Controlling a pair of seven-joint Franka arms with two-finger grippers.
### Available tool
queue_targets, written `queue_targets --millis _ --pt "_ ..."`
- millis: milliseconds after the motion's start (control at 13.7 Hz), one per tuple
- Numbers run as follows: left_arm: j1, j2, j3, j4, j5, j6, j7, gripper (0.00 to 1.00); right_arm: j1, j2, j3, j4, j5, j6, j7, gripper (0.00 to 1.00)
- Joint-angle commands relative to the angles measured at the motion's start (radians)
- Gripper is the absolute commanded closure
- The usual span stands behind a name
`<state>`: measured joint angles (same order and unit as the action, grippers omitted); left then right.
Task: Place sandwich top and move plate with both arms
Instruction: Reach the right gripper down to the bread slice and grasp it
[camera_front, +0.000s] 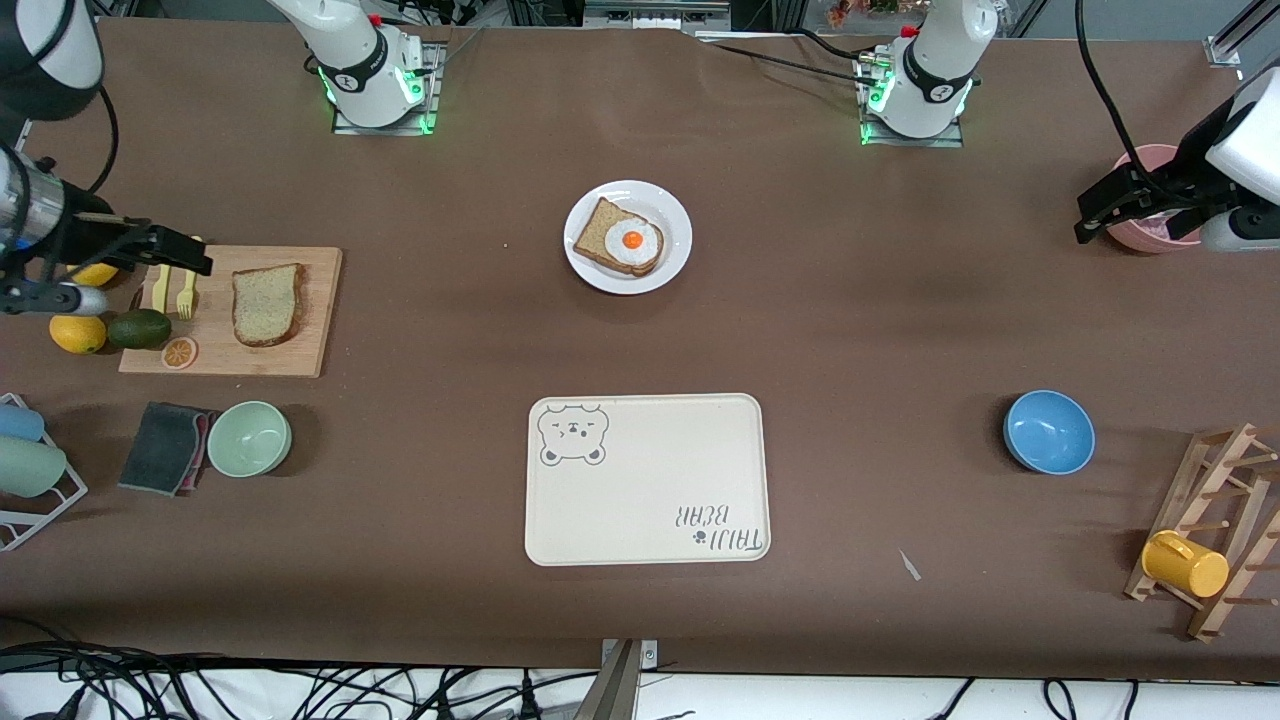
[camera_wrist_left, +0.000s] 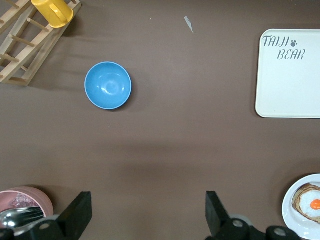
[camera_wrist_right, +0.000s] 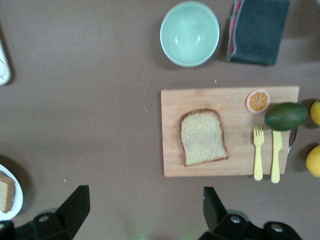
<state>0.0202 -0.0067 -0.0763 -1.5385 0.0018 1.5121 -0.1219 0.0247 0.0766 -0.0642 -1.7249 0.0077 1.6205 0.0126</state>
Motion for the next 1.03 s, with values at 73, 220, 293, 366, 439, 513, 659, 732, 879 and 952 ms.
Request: queue_targets --millis 73,220,293,366,439,513,659,732,879,952 --pt "0.003 0.007 0.003 0.023 -0.025 -0.016 -0.001 0.00 -0.011 -0.014 0.017 -0.196 -0.089 0.120 0.001 0.00" --pt "0.003 0.007 0.003 0.023 -0.026 -0.016 -0.002 0.00 -0.012 -0.021 0.015 -0.332 -0.110 0.255 -0.002 0.00" --pt "0.001 0.007 0.003 0.023 -0.025 -0.016 -0.004 0.00 -0.011 -0.018 0.015 -0.391 -0.145 0.321 0.000 0.01" --pt "0.000 0.007 0.001 0.024 -0.025 -0.015 -0.004 0.00 -0.011 -0.012 0.015 -0.445 -0.178 0.396 0.000 0.02" --pt "0.000 0.007 0.003 0.024 -0.025 -0.015 -0.002 0.00 -0.011 -0.009 0.015 -0.499 -0.201 0.479 0.000 0.04" --pt "0.000 0.007 0.001 0.024 -0.025 -0.015 -0.004 0.00 -0.012 -0.001 0.014 -0.542 -0.212 0.545 0.001 0.06" --pt "0.000 0.007 0.001 0.024 -0.025 -0.015 -0.004 0.00 -0.012 0.050 0.006 -0.594 -0.216 0.674 0.018 0.14" --pt "0.000 0.007 0.001 0.024 -0.023 -0.015 -0.004 0.00 -0.014 0.072 0.001 -0.597 -0.232 0.696 0.021 0.20" --pt "0.001 0.008 0.003 0.023 -0.023 -0.015 -0.004 0.00 -0.014 0.123 -0.002 -0.598 -0.268 0.732 0.033 0.27" --pt "0.000 0.008 0.003 0.024 -0.023 -0.015 -0.002 0.00 -0.014 0.143 -0.002 -0.598 -0.287 0.752 0.038 0.30"
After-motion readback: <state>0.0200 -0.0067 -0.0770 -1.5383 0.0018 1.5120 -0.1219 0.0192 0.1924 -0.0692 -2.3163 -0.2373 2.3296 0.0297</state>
